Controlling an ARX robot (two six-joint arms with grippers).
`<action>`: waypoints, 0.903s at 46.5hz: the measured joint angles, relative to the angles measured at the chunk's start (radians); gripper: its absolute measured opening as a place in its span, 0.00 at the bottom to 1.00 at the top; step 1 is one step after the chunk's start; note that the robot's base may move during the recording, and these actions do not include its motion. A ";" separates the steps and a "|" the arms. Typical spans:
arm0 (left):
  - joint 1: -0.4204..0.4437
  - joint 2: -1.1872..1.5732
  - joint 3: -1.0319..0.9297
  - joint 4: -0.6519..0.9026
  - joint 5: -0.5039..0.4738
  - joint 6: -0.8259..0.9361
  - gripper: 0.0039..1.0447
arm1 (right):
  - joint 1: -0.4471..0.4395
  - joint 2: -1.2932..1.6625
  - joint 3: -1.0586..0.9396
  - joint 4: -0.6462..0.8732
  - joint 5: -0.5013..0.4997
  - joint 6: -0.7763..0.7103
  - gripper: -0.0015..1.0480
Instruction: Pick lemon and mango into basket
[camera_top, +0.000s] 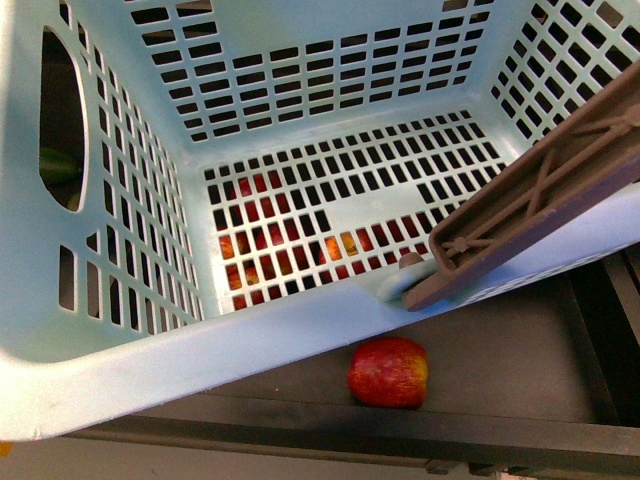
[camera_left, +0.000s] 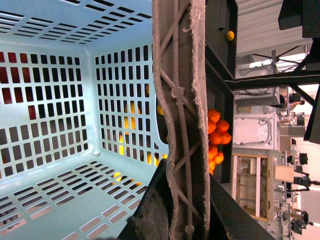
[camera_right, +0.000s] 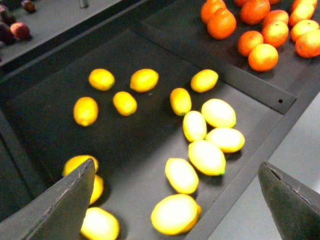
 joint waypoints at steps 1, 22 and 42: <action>0.000 0.000 0.000 0.000 0.002 0.000 0.07 | -0.006 0.059 0.017 0.039 0.000 -0.013 0.92; 0.000 0.000 0.000 0.000 0.002 0.000 0.07 | -0.005 0.846 0.461 0.021 -0.009 -0.065 0.92; 0.000 0.000 0.000 0.000 0.002 0.000 0.07 | 0.108 1.273 1.009 -0.177 -0.023 -0.303 0.92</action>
